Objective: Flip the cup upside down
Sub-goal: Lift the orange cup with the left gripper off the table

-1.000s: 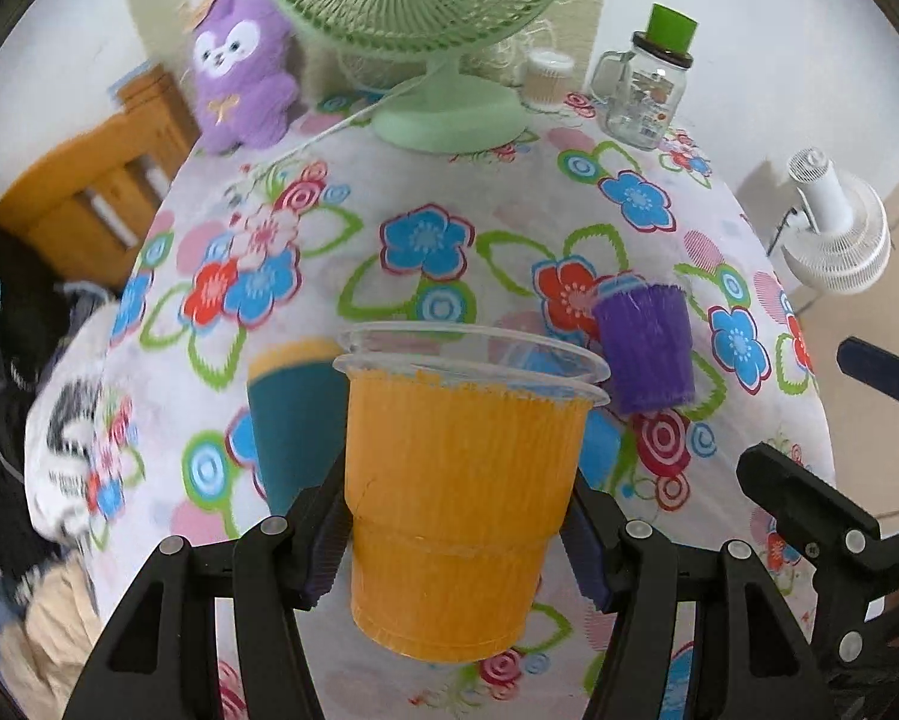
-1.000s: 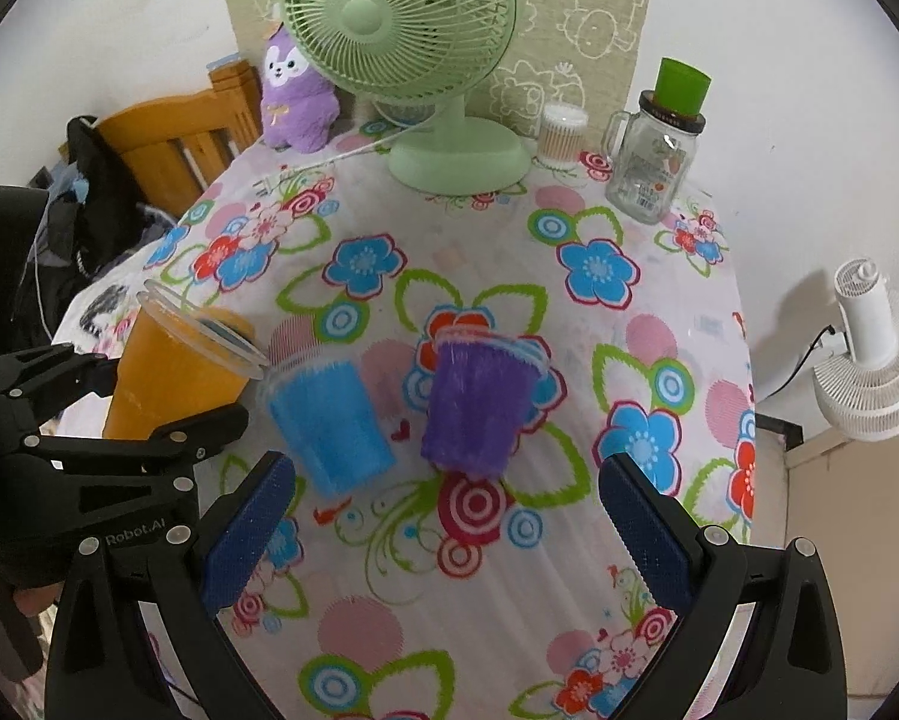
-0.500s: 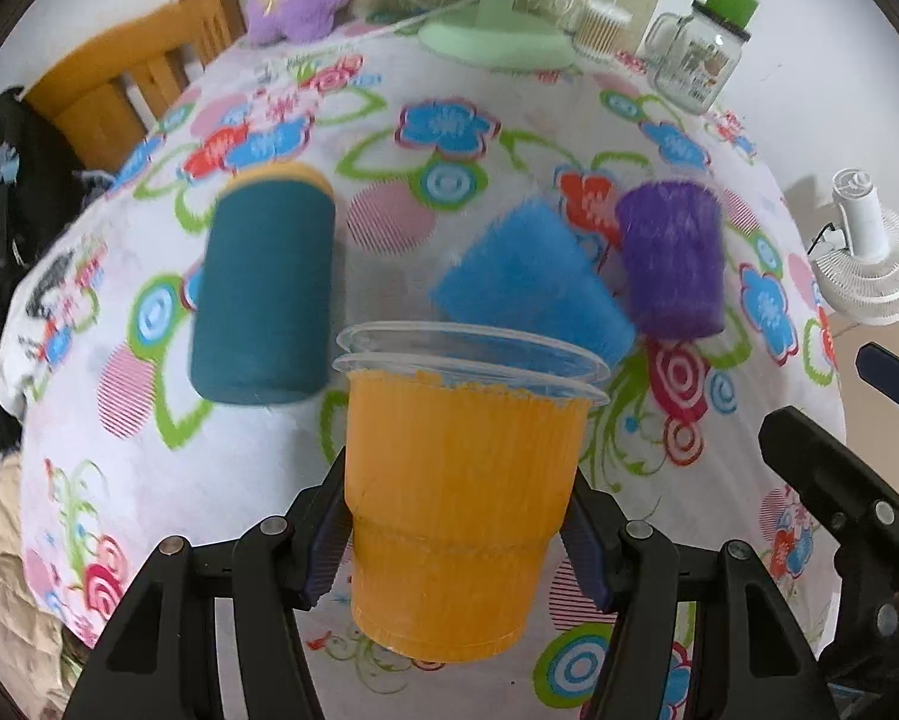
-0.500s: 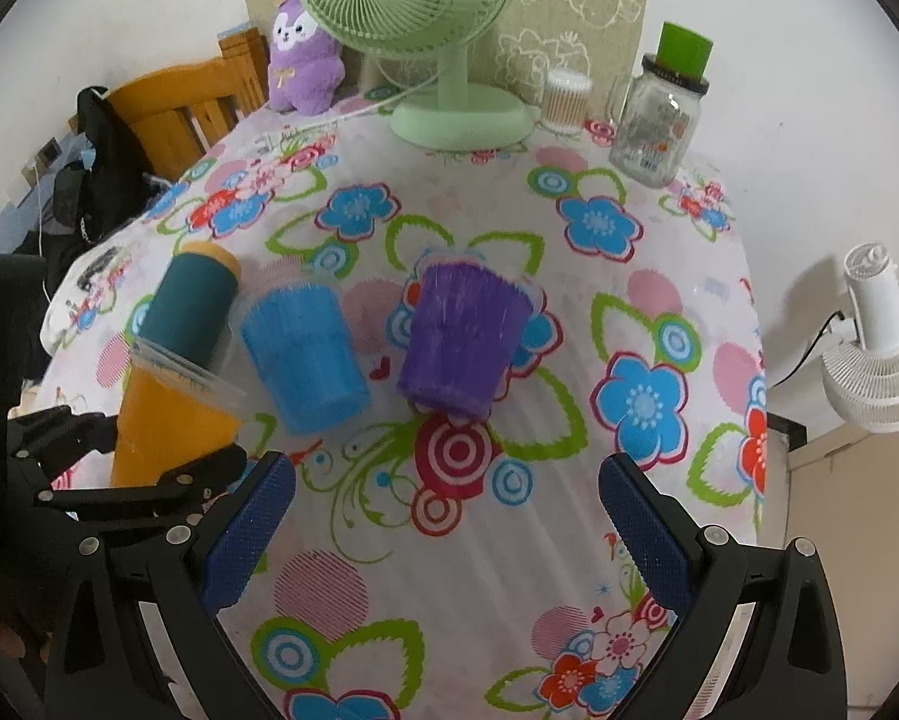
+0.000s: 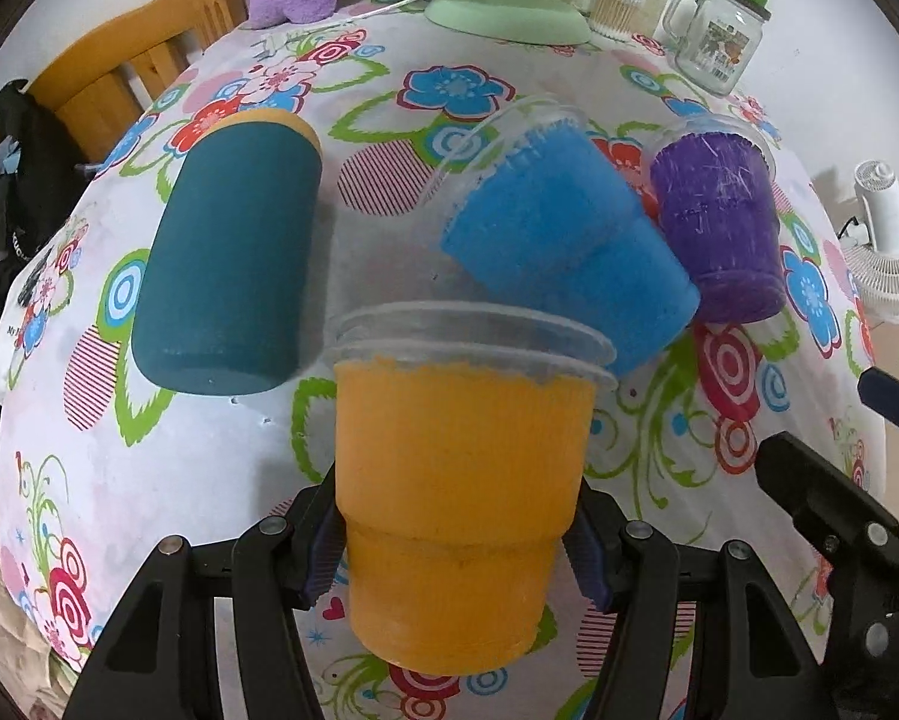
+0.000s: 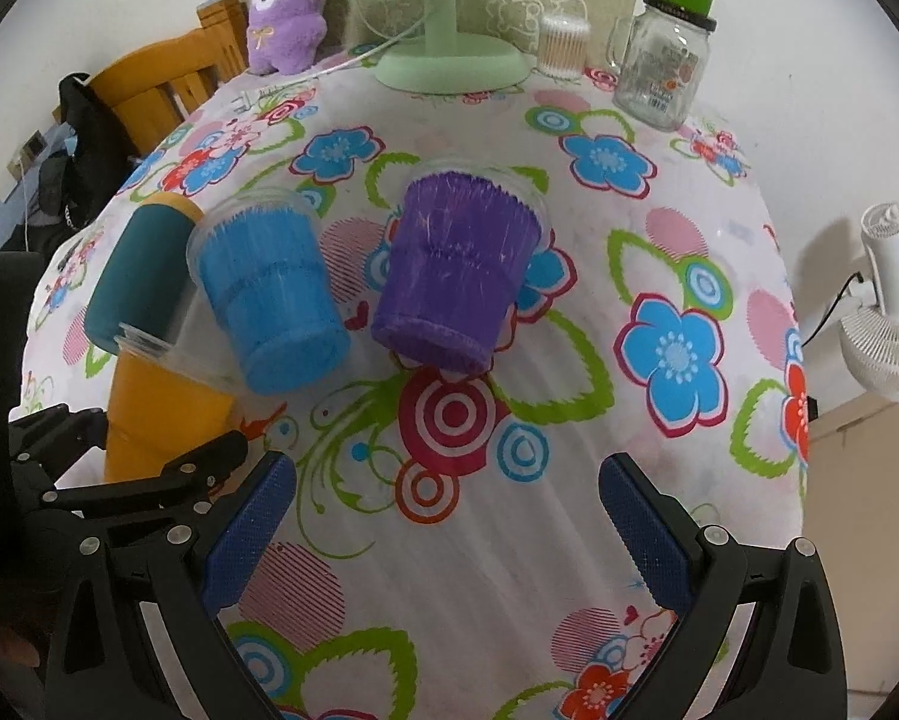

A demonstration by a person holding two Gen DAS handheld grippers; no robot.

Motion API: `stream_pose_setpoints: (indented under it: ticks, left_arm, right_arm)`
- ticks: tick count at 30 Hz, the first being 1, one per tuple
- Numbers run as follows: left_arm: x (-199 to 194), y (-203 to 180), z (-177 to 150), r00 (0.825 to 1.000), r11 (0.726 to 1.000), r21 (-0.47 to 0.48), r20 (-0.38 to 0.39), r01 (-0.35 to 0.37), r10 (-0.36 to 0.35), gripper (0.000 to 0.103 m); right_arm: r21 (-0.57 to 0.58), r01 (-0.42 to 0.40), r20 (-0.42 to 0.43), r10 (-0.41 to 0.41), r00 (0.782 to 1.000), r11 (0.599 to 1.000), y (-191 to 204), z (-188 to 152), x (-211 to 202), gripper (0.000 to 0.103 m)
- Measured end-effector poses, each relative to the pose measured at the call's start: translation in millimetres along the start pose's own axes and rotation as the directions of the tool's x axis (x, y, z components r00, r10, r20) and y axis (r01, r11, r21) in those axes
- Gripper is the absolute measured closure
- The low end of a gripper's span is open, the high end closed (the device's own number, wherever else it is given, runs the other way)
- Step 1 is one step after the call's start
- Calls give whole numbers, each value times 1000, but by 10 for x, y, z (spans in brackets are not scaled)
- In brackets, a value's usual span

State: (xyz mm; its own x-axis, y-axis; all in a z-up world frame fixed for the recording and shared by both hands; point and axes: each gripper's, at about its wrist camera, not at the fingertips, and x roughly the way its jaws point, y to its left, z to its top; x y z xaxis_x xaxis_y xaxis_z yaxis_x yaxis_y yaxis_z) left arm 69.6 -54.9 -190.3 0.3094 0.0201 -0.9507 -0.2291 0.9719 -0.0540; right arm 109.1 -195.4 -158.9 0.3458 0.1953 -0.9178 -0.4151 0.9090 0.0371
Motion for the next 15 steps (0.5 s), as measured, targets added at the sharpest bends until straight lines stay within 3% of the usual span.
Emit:
stream_pose_setpoints:
  ticks: [4,6,7,15]
  left_arm:
    - [-5,-14,-15,1000,1000,3,9,7,-7,36]
    - [-20,20,-20,1000,999,-21,7,30,-30,21]
    - [-28,30,-23,999,999,-27,7,36,-36,18]
    - [-289,51,-46,999,1000,24,25,19,-19,14]
  right_arm:
    - [6,-2,-5,2,1000,1000,-17,-24,29,1]
    - [19,1,-3,-1,1000,1000,-44,-34,21,1]
    - [23,0,-2,0,1000,1000,-58,-36,15,1]
    - [39,-14,36,12,999,999,-41,-45,-176,1]
